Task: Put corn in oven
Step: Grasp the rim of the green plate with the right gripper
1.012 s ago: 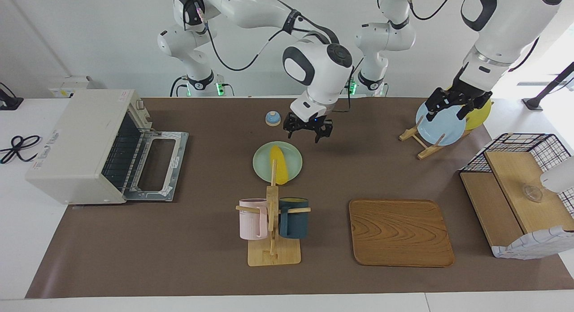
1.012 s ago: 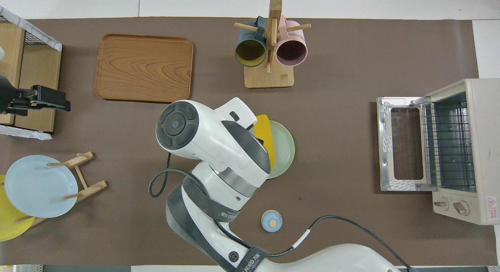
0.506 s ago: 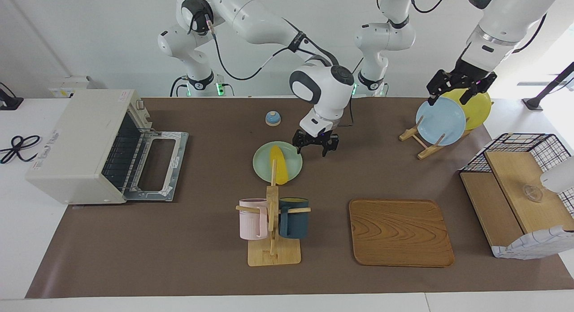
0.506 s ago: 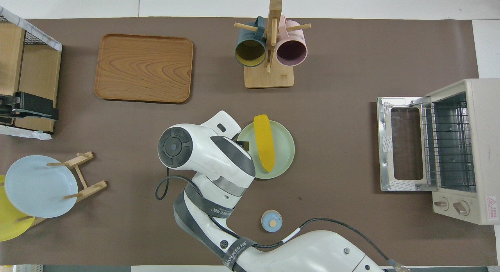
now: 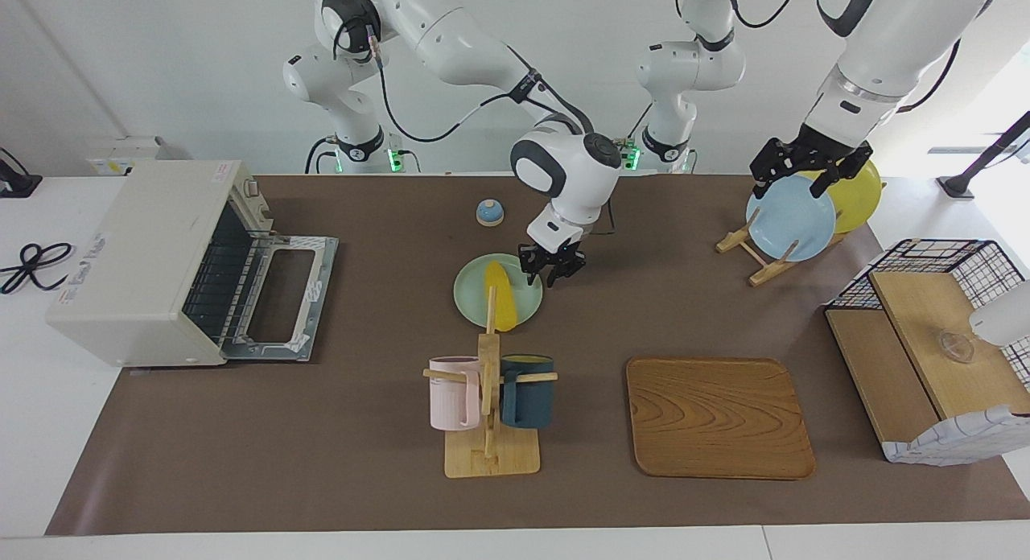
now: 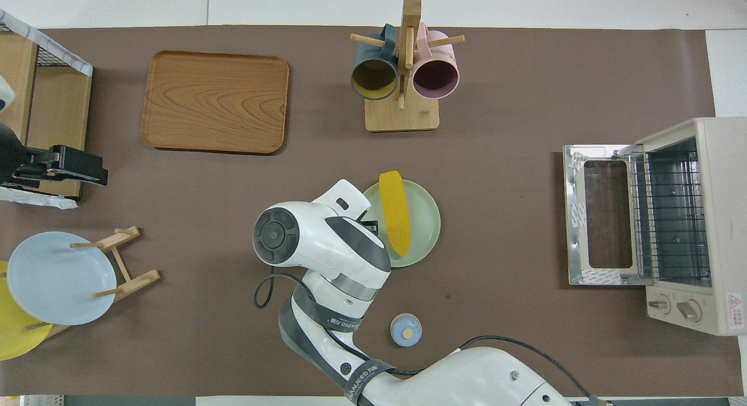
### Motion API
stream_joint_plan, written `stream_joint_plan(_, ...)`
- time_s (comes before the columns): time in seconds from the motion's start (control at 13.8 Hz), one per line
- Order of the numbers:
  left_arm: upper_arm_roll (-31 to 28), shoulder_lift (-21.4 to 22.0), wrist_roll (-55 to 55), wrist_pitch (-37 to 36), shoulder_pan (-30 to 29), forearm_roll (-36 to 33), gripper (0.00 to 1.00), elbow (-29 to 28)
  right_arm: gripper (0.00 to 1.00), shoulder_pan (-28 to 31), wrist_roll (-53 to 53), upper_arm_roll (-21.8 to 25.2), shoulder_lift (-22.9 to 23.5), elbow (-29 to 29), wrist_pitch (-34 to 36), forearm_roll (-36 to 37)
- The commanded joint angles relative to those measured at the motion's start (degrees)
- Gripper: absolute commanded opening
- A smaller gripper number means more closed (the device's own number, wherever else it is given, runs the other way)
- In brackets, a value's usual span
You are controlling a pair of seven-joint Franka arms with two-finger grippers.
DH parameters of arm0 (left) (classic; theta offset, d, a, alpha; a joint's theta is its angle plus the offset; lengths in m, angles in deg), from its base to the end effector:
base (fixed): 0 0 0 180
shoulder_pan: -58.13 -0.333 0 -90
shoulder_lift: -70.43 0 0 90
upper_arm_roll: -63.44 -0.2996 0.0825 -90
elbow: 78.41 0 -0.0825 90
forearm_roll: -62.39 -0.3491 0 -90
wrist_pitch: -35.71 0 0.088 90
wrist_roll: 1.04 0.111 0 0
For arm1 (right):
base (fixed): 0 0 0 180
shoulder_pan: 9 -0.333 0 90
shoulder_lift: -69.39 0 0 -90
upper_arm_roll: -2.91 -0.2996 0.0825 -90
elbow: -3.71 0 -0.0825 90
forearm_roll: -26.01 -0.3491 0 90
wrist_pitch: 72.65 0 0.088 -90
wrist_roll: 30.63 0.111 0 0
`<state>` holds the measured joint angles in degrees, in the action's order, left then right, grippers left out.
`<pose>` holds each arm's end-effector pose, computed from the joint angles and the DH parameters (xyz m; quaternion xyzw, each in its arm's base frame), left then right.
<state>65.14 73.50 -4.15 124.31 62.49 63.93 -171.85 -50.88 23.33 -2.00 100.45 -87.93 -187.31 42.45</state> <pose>0.4973 -0.0563 0.6032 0.9995 -0.0258 -0.0164 0.0114 0.4539 0.4468 0.3082 0.9923 0.0019 0.0364 0.1180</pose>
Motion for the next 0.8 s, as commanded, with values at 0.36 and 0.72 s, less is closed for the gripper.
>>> stream_joint_plan(0.36,0.93,-0.16,0.73,4.04,-0.75,-1.53,1.00,-1.31,0.29,0.49,-0.26,-0.19,-3.02,-6.62,-5.23,1.41)
stream_joint_plan(0.72,1.02,-0.51,0.38,4.14,-0.67,-1.80,1.00,-0.69,0.00,0.05,-0.17,-0.19,-3.37,-6.62,-3.74,1.49)
